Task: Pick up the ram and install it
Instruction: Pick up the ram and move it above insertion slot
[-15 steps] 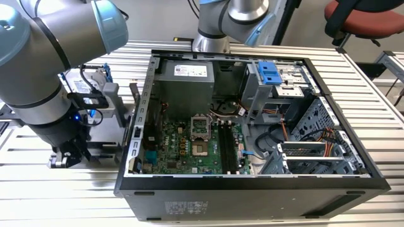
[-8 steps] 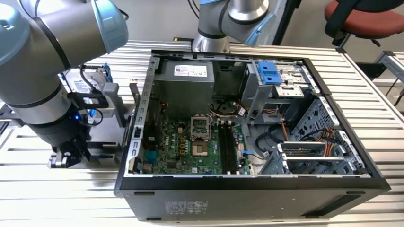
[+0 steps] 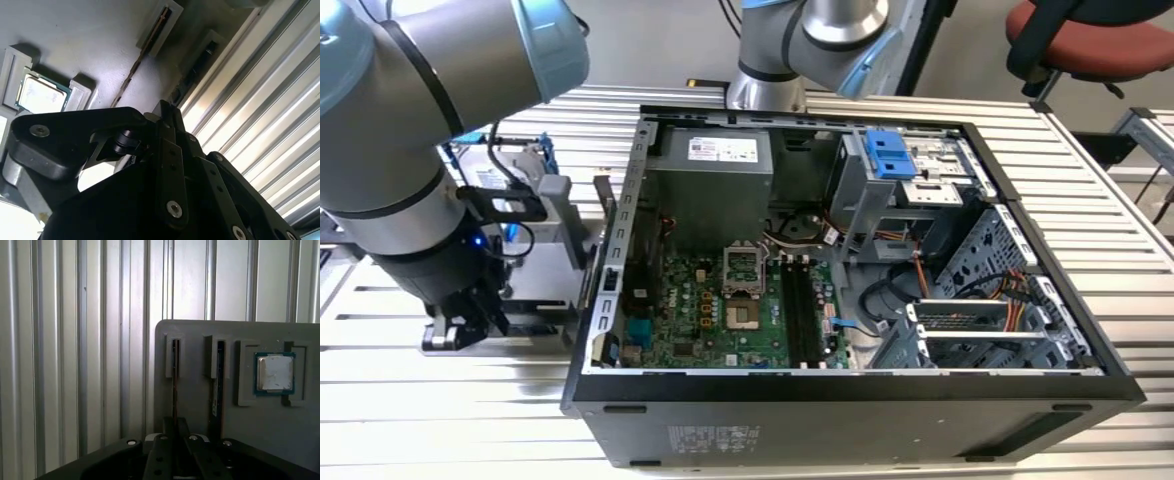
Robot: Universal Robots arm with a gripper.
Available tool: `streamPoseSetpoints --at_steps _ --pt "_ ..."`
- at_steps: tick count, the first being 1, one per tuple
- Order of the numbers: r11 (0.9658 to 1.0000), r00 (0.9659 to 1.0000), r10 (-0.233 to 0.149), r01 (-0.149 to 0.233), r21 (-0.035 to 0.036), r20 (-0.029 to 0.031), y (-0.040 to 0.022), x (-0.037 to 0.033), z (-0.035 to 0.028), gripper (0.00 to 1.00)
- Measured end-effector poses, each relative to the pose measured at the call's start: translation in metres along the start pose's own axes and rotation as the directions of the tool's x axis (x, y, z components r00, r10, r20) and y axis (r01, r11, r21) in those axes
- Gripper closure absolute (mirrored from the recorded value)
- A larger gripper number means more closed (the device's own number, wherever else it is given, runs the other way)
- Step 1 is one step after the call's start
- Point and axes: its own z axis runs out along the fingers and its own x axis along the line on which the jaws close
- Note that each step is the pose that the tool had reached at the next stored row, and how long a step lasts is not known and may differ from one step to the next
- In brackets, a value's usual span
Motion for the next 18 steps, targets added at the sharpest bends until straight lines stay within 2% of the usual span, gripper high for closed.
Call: streamPoseSetpoints --at_steps 18 --pt "1.0000 1.0000 0.000 0.000 0.0000 0.0000 0.0001 -0.0006 -0.0257 1.00"
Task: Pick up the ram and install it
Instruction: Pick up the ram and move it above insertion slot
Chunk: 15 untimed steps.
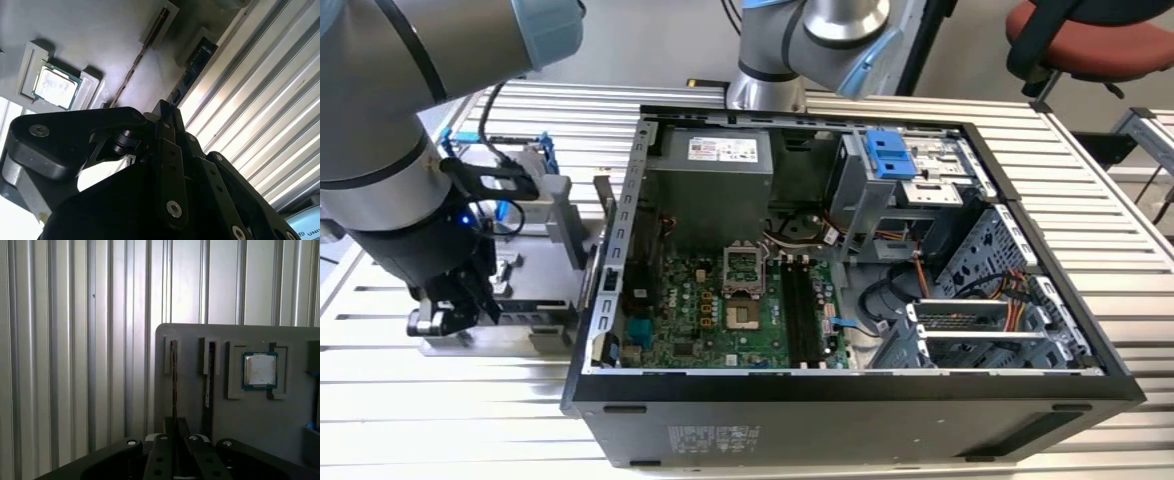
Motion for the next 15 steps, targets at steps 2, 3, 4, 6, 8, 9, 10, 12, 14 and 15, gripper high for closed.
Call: streamPoseSetpoints --at_steps 2,3,4,6,8,9,10,12,14,15 --pt "1.0000 1.0000 0.000 0.000 0.0000 0.0000 0.0000 -0.0001 -0.0024 1.00" --pt "1.0000 1.0000 0.000 0.000 0.0000 -0.0001 0.0000 -0.0001 -0.0034 1.00" --pt "1.0000 1.0000 0.000 0.000 0.0000 0.0000 0.0001 -0.0001 -0.0043 1.00" --pt "1.0000 1.0000 0.000 0.000 0.0001 0.0000 0.0001 -0.0002 -0.0060 1.00" --pt "1.0000 1.0000 0.000 0.000 0.0001 0.0000 0.0001 -0.0002 -0.0076 1.00" --pt "1.0000 1.0000 0.000 0.000 0.0000 0.0000 0.0001 -0.0002 -0.0085 1.00" --pt "1.0000 1.0000 0.000 0.000 0.0000 0.0000 0.0001 -0.0003 -0.0094 1.00" --pt "1.0000 1.0000 0.000 0.000 0.0000 0.0000 0.0001 -0.0003 -0.0113 1.00" --pt "1.0000 1.0000 0.000 0.000 0.0000 0.0000 0.0001 -0.0004 -0.0136 1.00" --pt "1.0000 1.0000 0.000 0.000 0.0000 0.0000 0.0002 -0.0004 -0.0147 1.00"
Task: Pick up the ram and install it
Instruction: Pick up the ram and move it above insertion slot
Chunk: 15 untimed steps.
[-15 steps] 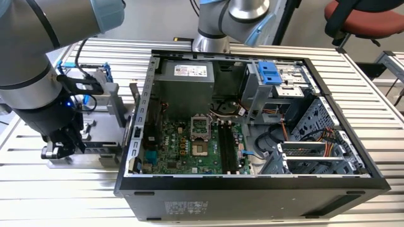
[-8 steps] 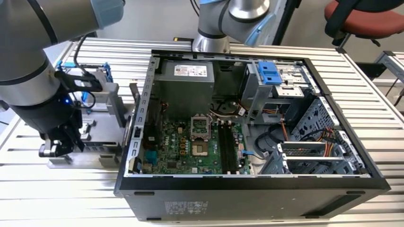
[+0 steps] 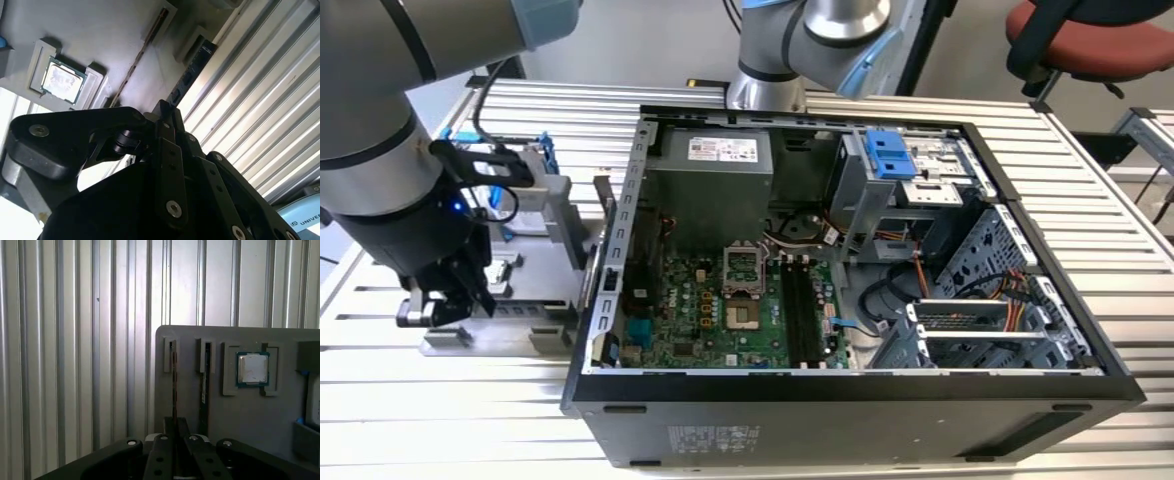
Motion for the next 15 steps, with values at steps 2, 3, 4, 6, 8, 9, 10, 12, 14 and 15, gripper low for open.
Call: streamPoseSetpoints --at_steps 2,3,4,6,8,9,10,12,14,15 --pt "1.0000 1.0000 0.000 0.000 0.0000 0.0000 0.0000 -0.0001 -0.0024 1.00" --pt "1.0000 1.0000 0.000 0.000 -0.0001 -0.0001 0.0000 -0.0001 -0.0037 1.00" --pt "1.0000 1.0000 0.000 0.000 0.0000 0.0000 0.0000 -0.0001 -0.0050 1.00" --pt "1.0000 1.0000 0.000 0.000 0.0000 0.0000 0.0001 -0.0002 -0.0078 1.00" --pt "1.0000 1.0000 0.000 0.000 0.0000 0.0000 0.0001 -0.0003 -0.0104 1.00" --pt "1.0000 1.0000 0.000 0.000 0.0001 0.0000 0.0001 -0.0003 -0.0117 1.00" --pt "1.0000 1.0000 0.000 0.000 0.0000 0.0000 0.0001 -0.0003 -0.0131 1.00" --pt "1.0000 1.0000 0.000 0.000 0.0000 -0.0001 0.0001 -0.0004 -0.0159 1.00" --pt "1.0000 1.0000 0.000 0.000 0.0001 0.0001 0.0001 -0.0005 -0.0190 1.00" --pt "1.0000 1.0000 0.000 0.000 0.0001 0.0000 0.0001 -0.0005 -0.0206 1.00"
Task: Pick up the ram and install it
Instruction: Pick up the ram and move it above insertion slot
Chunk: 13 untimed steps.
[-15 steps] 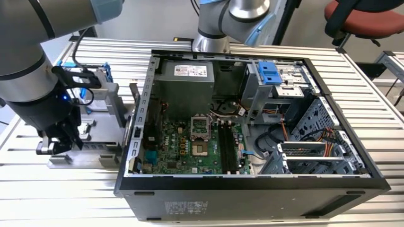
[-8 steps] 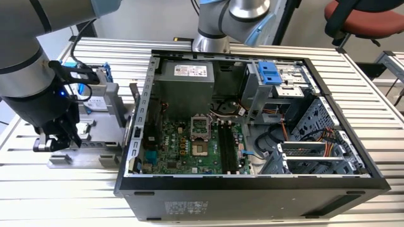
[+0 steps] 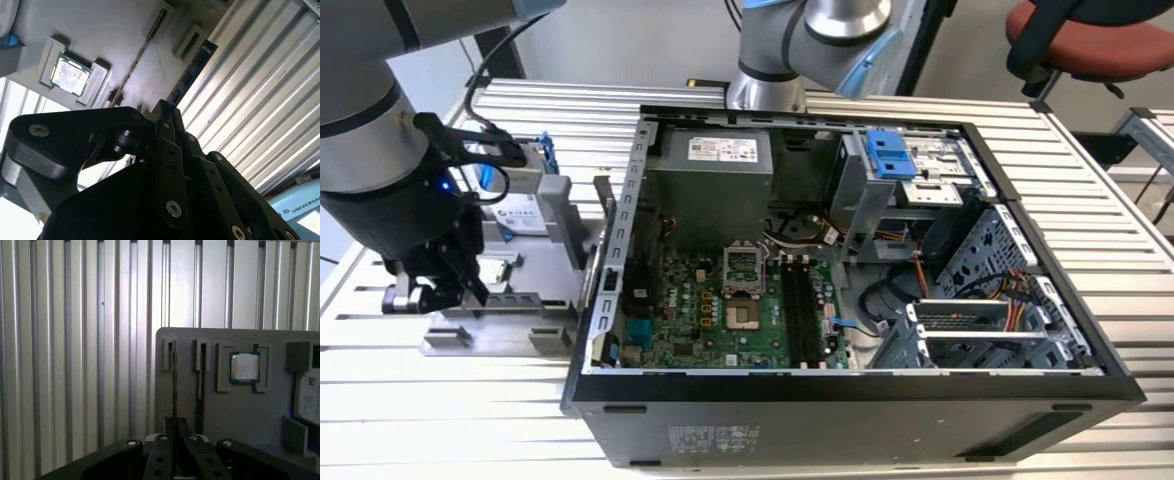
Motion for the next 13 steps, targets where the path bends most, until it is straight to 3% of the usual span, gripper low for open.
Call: streamPoseSetpoints --at_steps 13 --pt "1.0000 1.0000 0.004 -0.004 0.0000 0.0000 0.0001 -0.0004 -0.0140 1.00"
